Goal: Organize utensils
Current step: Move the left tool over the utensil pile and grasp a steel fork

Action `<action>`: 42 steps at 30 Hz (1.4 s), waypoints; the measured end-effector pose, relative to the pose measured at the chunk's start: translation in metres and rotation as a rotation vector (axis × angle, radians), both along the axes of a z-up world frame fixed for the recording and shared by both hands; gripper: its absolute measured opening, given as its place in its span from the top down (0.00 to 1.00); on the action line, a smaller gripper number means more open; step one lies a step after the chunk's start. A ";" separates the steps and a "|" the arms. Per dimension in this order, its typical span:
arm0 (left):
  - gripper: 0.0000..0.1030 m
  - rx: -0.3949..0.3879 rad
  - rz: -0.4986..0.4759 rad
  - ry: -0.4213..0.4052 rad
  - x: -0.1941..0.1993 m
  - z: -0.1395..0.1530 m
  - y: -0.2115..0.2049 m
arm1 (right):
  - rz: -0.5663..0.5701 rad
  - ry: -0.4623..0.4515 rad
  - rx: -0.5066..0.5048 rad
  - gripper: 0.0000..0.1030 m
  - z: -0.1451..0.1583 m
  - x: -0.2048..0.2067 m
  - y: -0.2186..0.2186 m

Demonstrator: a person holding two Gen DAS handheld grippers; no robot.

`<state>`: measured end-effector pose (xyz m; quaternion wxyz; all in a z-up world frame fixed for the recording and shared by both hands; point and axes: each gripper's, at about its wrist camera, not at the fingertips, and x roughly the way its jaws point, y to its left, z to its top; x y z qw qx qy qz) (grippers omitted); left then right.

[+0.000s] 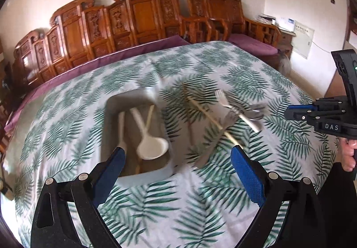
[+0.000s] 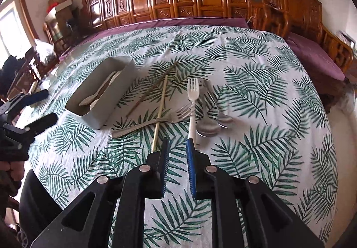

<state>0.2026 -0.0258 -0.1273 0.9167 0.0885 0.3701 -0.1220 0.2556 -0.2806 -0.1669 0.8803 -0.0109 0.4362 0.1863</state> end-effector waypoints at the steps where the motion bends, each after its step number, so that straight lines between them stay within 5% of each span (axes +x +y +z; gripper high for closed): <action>1: 0.11 0.016 -0.019 0.002 0.004 -0.002 -0.011 | -0.002 -0.004 0.002 0.83 -0.001 -0.001 -0.003; 11: 0.34 0.052 -0.113 0.115 0.046 -0.036 -0.066 | 0.001 0.000 -0.028 0.82 -0.016 0.002 -0.026; 24: 0.58 0.120 -0.103 0.278 0.094 -0.087 -0.085 | -0.033 0.015 0.022 0.82 -0.014 0.009 -0.046; 34: 0.67 0.154 -0.113 0.310 0.104 -0.100 -0.099 | -0.033 0.028 0.019 0.82 -0.017 0.012 -0.048; 40: 0.70 0.111 -0.099 0.336 0.113 -0.102 -0.095 | -0.042 0.031 0.024 0.82 -0.017 0.014 -0.052; 42: 0.84 0.103 -0.114 0.336 0.113 -0.103 -0.097 | -0.046 0.034 0.026 0.82 -0.017 0.014 -0.054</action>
